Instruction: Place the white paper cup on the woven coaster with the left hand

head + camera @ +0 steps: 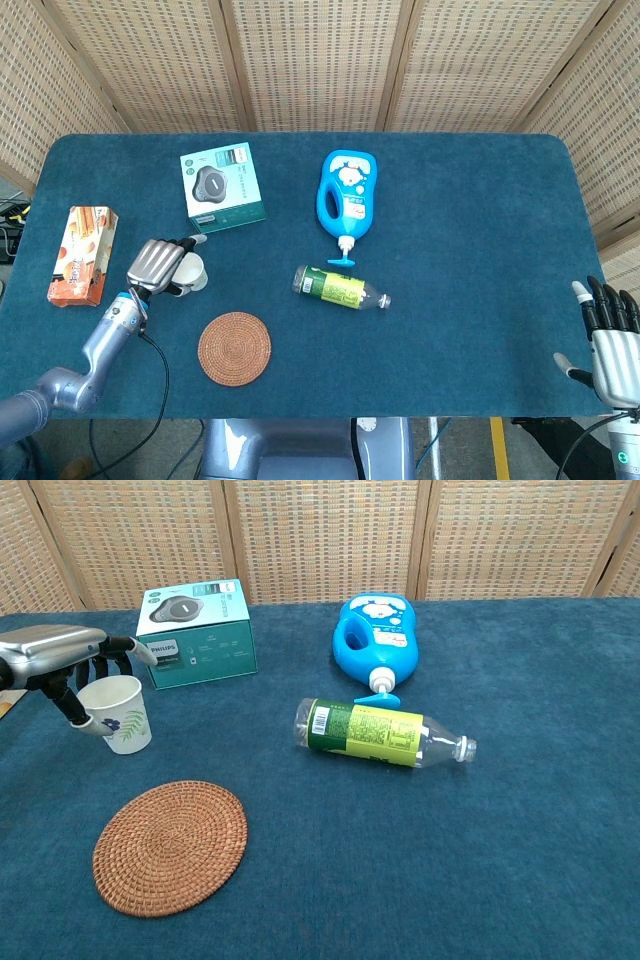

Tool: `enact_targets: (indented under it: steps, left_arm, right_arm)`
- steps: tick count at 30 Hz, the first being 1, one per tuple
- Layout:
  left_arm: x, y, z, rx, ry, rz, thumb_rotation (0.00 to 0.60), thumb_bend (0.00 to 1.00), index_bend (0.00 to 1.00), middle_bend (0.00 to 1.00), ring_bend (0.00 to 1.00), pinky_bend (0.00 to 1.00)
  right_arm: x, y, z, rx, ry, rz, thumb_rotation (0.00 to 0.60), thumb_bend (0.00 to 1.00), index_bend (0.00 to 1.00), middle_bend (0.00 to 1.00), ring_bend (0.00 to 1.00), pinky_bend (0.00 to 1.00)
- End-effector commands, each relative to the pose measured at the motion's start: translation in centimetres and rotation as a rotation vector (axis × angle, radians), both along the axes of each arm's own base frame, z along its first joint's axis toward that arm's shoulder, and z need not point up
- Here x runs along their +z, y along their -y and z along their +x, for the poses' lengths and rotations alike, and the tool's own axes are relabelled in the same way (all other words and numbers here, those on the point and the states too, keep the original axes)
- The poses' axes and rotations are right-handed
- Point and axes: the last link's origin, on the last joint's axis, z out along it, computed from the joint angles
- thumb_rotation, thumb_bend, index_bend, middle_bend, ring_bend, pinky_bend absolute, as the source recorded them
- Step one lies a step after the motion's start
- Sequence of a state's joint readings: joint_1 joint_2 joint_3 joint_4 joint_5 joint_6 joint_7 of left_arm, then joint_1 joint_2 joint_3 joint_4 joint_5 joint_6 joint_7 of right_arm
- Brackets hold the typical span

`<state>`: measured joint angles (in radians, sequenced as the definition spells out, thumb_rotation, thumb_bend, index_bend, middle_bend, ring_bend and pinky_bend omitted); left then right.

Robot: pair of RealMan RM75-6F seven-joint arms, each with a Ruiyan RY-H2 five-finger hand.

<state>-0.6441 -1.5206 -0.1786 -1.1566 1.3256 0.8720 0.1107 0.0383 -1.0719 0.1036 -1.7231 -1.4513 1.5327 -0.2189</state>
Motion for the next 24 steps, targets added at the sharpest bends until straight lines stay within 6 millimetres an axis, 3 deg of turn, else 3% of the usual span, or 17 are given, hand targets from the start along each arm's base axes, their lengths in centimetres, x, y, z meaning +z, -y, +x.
enact_targets:
  steps: [1,5,12,18,24]
  left_arm:
    - [0.1,-0.1,0.1,-0.001,0.005,0.005,0.600,0.00,0.28,0.45,0.51,0.49]
    - [0.6,-0.1,0.1,-0.004,0.019,0.016,0.600,0.00,0.31,0.47,0.53,0.49]
    - [3.4,1.2,0.8,-0.071,0.081,0.071,0.600,0.00,0.31,0.48,0.52,0.49]
    - [5.1,4.3,3.2,-0.178,0.181,0.030,0.600,0.00,0.31,0.47,0.51,0.49]
    - [4.7,8.1,5.0,-0.284,0.176,-0.065,0.600,0.00,0.31,0.46,0.51,0.49]
  right_arm:
    - [0.1,0.0,0.0,-0.002,0.002,-0.001,0.600,0.00,0.04,0.00,0.00,0.00]
    - [0.1,0.0,0.0,-0.001,0.003,-0.001,0.600,0.00,0.04,0.00,0.00,0.00]
    - [0.1,-0.1,0.1,0.005,0.008,-0.002,0.600,0.00,0.04,0.00,0.00,0.00]
    - [0.1,-0.2,0.2,0.006,0.008,-0.001,0.600,0.00,0.04,0.00,0.00,0.00]
    - [0.2,-0.2,0.2,0.005,0.012,0.000,0.600,0.00,0.04,0.00,0.00,0.00]
